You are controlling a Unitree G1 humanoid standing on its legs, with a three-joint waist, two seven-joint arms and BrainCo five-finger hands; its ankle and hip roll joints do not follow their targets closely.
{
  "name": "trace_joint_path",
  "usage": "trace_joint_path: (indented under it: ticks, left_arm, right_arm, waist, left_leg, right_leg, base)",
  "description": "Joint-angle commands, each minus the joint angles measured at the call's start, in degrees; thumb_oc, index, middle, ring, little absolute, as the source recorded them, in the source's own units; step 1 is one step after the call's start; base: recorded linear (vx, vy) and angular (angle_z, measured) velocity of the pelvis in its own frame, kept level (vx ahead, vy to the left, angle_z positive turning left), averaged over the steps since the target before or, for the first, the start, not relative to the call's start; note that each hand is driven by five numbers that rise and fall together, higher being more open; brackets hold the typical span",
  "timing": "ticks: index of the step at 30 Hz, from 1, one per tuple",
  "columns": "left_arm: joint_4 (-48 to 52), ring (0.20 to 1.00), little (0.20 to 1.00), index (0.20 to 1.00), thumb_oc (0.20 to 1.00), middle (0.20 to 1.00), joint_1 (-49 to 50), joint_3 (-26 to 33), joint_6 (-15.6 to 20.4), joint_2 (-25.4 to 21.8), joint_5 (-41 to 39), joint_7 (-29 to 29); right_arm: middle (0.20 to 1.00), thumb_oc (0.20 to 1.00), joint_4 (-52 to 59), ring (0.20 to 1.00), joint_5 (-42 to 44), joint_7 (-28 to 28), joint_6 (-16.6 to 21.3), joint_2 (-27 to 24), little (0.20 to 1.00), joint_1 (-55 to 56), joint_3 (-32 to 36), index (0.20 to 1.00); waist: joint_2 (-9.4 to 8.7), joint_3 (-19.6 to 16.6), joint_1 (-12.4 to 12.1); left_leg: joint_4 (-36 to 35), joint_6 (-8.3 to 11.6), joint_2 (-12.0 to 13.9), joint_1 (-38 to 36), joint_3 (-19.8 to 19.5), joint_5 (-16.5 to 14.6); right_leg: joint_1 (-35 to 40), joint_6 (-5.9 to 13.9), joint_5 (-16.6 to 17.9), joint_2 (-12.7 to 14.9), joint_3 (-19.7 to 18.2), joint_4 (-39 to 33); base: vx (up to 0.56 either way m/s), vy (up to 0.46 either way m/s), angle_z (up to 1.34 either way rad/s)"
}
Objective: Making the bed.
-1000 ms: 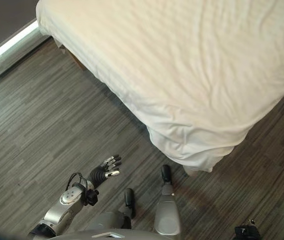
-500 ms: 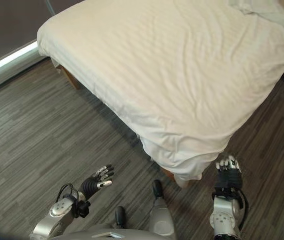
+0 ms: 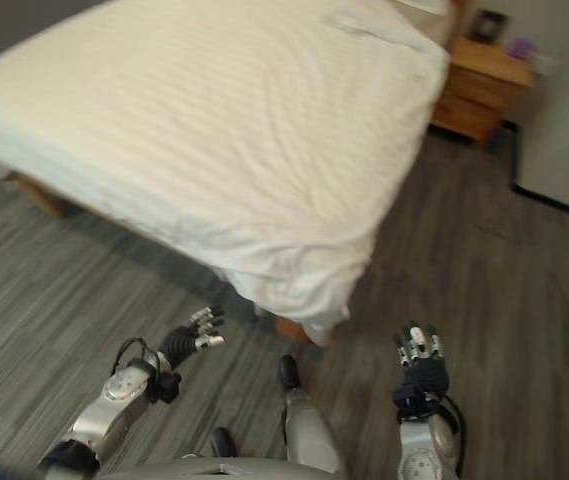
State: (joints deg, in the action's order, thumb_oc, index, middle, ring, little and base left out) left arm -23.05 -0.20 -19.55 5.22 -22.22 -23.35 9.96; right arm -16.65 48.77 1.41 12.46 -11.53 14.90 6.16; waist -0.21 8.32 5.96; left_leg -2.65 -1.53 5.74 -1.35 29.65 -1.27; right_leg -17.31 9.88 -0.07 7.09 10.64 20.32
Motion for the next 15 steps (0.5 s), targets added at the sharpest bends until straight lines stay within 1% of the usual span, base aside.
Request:
trace_joint_path:
  ticks: [1, 2, 3, 4, 5, 6, 7, 8, 9, 10, 11, 12, 13, 14, 15]
  left_arm:
    - [3.5, 1.0, 1.0, 1.0, 1.0, 1.0, 0.8, 4.3, 3.3, -0.3, -2.1, -1.4]
    - [4.0, 1.0, 1.0, 1.0, 1.0, 1.0, 1.6, 5.3, 3.3, -0.6, -3.2, -1.8]
    - [5.1, 1.0, 1.0, 1.0, 1.0, 1.0, 2.6, 6.1, 3.4, -1.1, -3.7, -2.0]
    - [6.1, 1.0, 1.0, 1.0, 1.0, 1.0, 3.5, 6.8, 3.1, -1.9, -4.4, -1.8]
    - [7.0, 1.0, 1.0, 1.0, 1.0, 1.0, 4.5, 7.2, 2.8, -3.0, -4.6, -1.2]
    - [7.1, 1.0, 1.0, 1.0, 1.0, 1.0, 5.1, 7.2, 2.8, -3.2, -4.0, -1.0]
    - [7.1, 1.0, 1.0, 1.0, 1.0, 1.0, 6.6, 8.2, 2.9, -3.9, -3.1, -1.0]
    - [6.8, 1.0, 1.0, 1.0, 1.0, 1.0, 7.3, 8.7, 2.7, -3.4, -2.7, -0.9]
    - [6.8, 1.0, 1.0, 1.0, 1.0, 1.0, 7.3, 8.7, 2.7, -3.4, -2.7, -0.9]
    - [4.9, 1.0, 1.0, 1.0, 1.0, 1.0, 8.6, 9.8, 2.3, -1.4, -3.0, -1.3]
    - [4.0, 1.0, 1.0, 1.0, 1.0, 1.0, 8.7, 10.3, 2.5, -0.5, -2.4, -2.0]
    - [4.2, 1.0, 1.0, 1.0, 1.0, 1.0, 9.1, 10.5, 3.2, 0.6, -2.4, -2.5]
    - [3.8, 1.0, 1.0, 1.0, 1.0, 1.0, 9.0, 10.5, 3.6, 1.9, -3.2, -3.1]
    - [3.2, 1.0, 1.0, 1.0, 1.0, 1.0, 8.9, 10.6, 3.5, 2.9, -4.5, -3.1]
    - [3.7, 1.0, 1.0, 1.0, 1.0, 1.0, 9.0, 10.9, 3.4, 3.2, -4.8, -2.9]
  right_arm:
    - [1.0, 1.0, 4.5, 1.0, -4.8, 0.5, 1.8, -2.8, 1.0, -2.3, -2.1, 1.0]
    - [1.0, 1.0, 4.9, 1.0, -5.0, 0.6, 1.8, -2.9, 1.0, -3.8, -3.5, 1.0]
    - [1.0, 1.0, 5.2, 1.0, -4.4, 0.3, 1.5, -3.3, 1.0, -5.9, -4.8, 1.0]
    - [1.0, 1.0, 5.8, 1.0, -4.1, -0.2, 1.4, -3.4, 1.0, -7.5, -6.2, 1.0]
    - [1.0, 1.0, 6.7, 1.0, -4.2, -1.0, 1.0, -3.6, 1.0, -8.8, -8.2, 1.0]
    - [1.0, 1.0, 6.9, 1.0, -4.7, -1.3, 0.7, -4.1, 1.0, -9.5, -9.4, 1.0]
    - [1.0, 1.0, 7.8, 1.0, -4.7, -1.8, 0.0, -4.2, 1.0, -9.7, -10.5, 1.0]
    - [1.0, 1.0, 8.0, 1.0, -3.9, -2.0, -0.2, -3.7, 1.0, -8.9, -10.8, 1.0]
    - [1.0, 1.0, 8.1, 1.0, -3.9, -2.0, -0.2, -3.7, 1.0, -8.8, -10.9, 1.0]
    - [1.0, 1.0, 9.7, 1.0, -3.1, -3.3, -1.0, -3.6, 1.0, -6.9, -11.6, 1.0]
    - [1.0, 1.0, 9.7, 1.0, -6.2, -4.0, -1.1, -5.6, 1.0, -6.6, -11.9, 1.0]
    - [1.0, 1.0, 9.8, 1.0, -7.7, -3.8, -0.9, -7.1, 1.0, -7.4, -12.2, 1.0]
    - [1.0, 1.0, 8.4, 1.0, -7.2, -4.0, -0.6, -7.2, 1.0, -8.7, -12.6, 1.0]
    - [1.0, 1.0, 7.0, 1.0, -6.4, -3.6, -0.5, -7.1, 1.0, -8.9, -11.8, 1.0]
    - [1.0, 1.0, 6.3, 1.0, -5.2, -3.0, -0.4, -6.7, 1.0, -8.1, -10.1, 1.0]
  waist:
    - [-0.9, -0.5, -3.2]
    - [-1.71, -0.8, -4.5]
    - [-2.66, -0.8, -6.4]
    - [-3.47, -0.7, -7.8]
    - [-4.26, -0.6, -9.4]
    - [-4.63, -0.7, -10.2]
    - [-4.69, -0.9, -11.2]
    - [-4.7, -0.8, -11.2]
    - [-4.55, -0.8, -11.3]
    - [-4.45, -0.6, -10.7]
    - [-4.7, 0.0, -11.7]
    - [-4.3, 0.7, -12.8]
    - [-4.55, 1.0, -14.2]
    - [-4.93, 1.0, -14.2]
    - [-5.43, 0.6, -12.8]
  left_leg:
    - [-1.5, 2.14, -1.3, 3.3, -7.6, 4.5]
    - [1.2, 3.09, -0.3, 3.8, -6.4, 3.4]
    - [5.9, 4.01, 2.2, 5.8, -4.7, 3.1]
    - [9.3, 4.94, 5.3, 7.2, -2.4, 3.0]
    - [10.9, 6.01, 8.4, 7.7, -0.3, 3.5]
    - [12.1, 6.52, 10.3, 8.8, 0.7, 4.2]
    - [12.3, 8.05, 13.8, 8.9, 2.2, 6.6]
    - [13.7, 9.24, 15.7, 9.6, 2.6, 8.5]
    - [14.0, 9.49, 16.1, 9.6, 2.5, 8.6]
    - [10.9, 11.81, 18.2, 8.9, 0.2, 14.8]
    - [9.9, 11.5, 16.4, 8.9, -4.8, 16.0]
    - [9.2, 9.9, 12.7, 10.0, -14.9, 16.1]
    - [9.4, 9.58, 9.1, 10.0, -24.1, 14.4]
    - [10.8, 9.24, 7.3, 9.8, -27.4, 12.7]
    - [14.3, 8.35, 6.8, 9.3, -25.0, 10.6]
  right_leg:
    - [12.8, -0.03, 2.5, 6.9, 1.6, -6.3]
    - [15.4, 0.84, 2.5, 10.0, 3.8, -5.6]
    - [17.5, 0.77, 3.2, 12.3, 6.8, -5.9]
    - [19.1, 1.26, 3.4, 13.6, 9.2, -5.8]
    - [21.2, 1.81, 2.5, 14.4, 11.8, -6.3]
    - [22.3, 2.15, 1.7, 14.3, 12.6, -7.1]
    - [23.4, 1.12, -2.9, 11.6, 14.5, -10.0]
    - [24.3, 0.25, -5.0, 8.9, 13.1, -12.2]
    - [24.5, 0.03, -5.0, 8.5, 13.1, -12.4]
    - [25.4, -1.76, -6.3, 3.9, 9.9, -15.9]
    - [25.4, -2.13, -6.6, 3.0, 9.2, -16.0]
    - [25.1, -2.54, -5.4, 2.6, 8.2, -16.7]
    - [24.4, -2.63, -4.5, 2.3, 5.9, -17.1]
    - [24.2, -2.69, -3.6, 2.0, 4.0, -17.9]
    - [24.1, -3.16, -2.6, 1.7, 3.6, -19.1]
  base:
    - [-0.26, -0.235, -1.2]
    - [-0.21, -0.317, -1.02]
    - [-0.27, -0.387, -1.1]
    - [-0.39, -0.472, -1.19]
    - [-0.4, -0.43, -1.55]
    - [-0.42, -0.505, -1.55]
    - [-0.34, -0.504, -1.35]
    - [-0.21, -0.388, -1.06]
    - [-0.2, -0.501, -1.29]
    - [-0.22, -0.461, -1.01]
    - [-0.36, -0.524, -0.67]
    - [-0.29, -0.318, -0.45]
    - [-0.22, -0.322, -0.59]
    - [-0.16, -0.388, -1.08]
    - [-0.14, -0.339, -1.05]
